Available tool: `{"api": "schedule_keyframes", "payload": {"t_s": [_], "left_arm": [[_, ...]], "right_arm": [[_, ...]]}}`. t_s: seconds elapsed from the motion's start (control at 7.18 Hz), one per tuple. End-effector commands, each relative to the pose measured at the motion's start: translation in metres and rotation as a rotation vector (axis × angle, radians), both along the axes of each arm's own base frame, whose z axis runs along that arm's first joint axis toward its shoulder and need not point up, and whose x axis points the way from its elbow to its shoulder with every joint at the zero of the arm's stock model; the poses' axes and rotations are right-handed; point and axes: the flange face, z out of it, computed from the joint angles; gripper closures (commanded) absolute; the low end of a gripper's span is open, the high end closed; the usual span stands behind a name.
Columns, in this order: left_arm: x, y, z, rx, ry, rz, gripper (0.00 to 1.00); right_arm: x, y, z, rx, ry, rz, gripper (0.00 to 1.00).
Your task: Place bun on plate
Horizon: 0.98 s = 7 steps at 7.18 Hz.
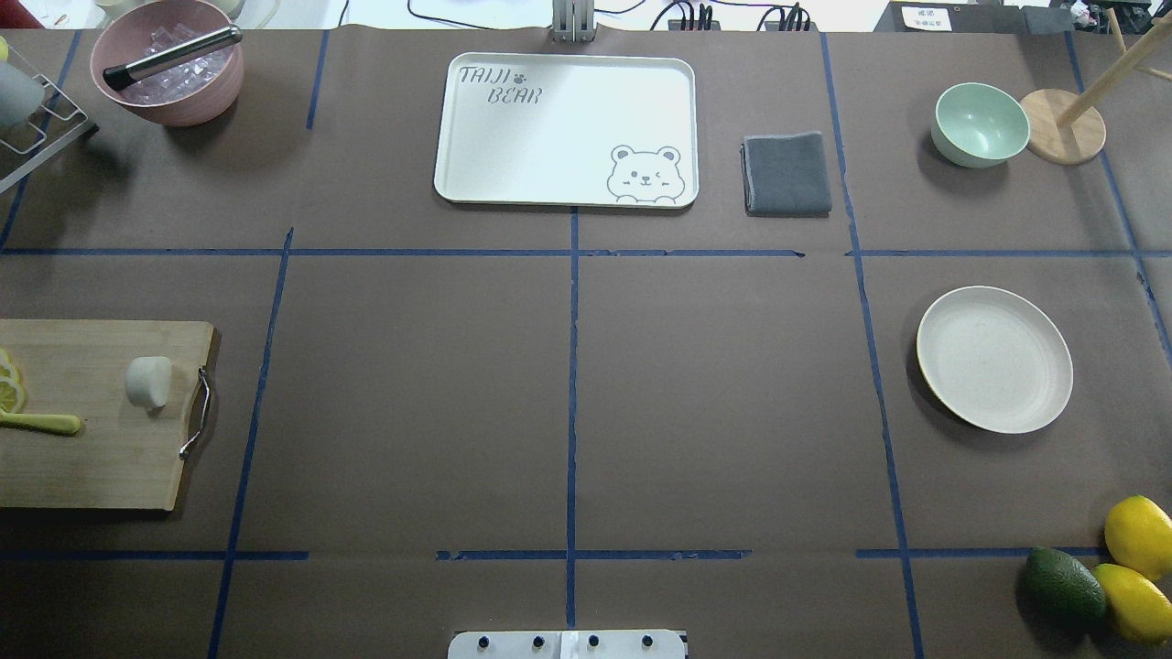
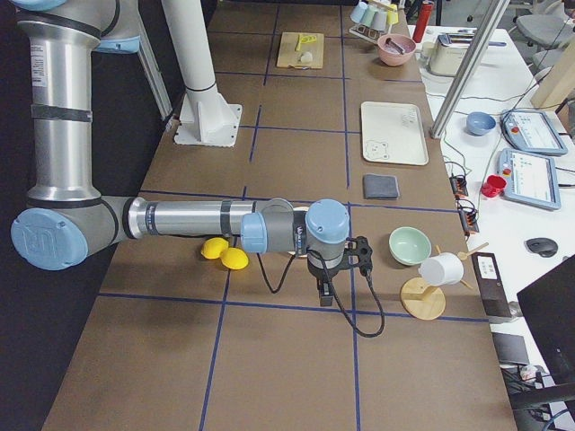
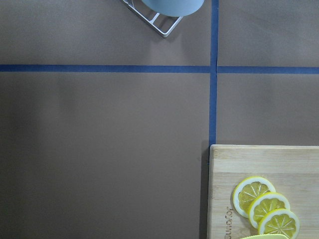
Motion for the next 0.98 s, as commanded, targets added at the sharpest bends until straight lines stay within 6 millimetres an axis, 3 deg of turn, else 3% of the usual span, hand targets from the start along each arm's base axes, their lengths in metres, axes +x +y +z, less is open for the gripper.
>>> {"api": "schedule_keyframes", "payload": {"t_s": [0.0,0.42,0.7,0.84], "left_arm": [[0.000,-0.001,-0.001,0.003,0.000,0.000,0.00],[0.000,-0.005,-0.005,0.016,0.001,0.000,0.00],[0.000,-0.006,-0.008,0.027,0.001,0.000,0.00],[0.000,-0.007,-0.009,0.030,0.001,0.000,0.00]], "right_arm": [[0.000,-0.004,-0.005,0.010,0.004,0.000,0.00],[-0.003,-0.001,-0.002,-0.002,0.003,0.007,0.00],[-0.061,-0.011,-0.022,-0.055,-0.012,0.054,0.00],[-0.087,-0.007,-0.025,-0.074,-0.027,0.110,0.00]]}}
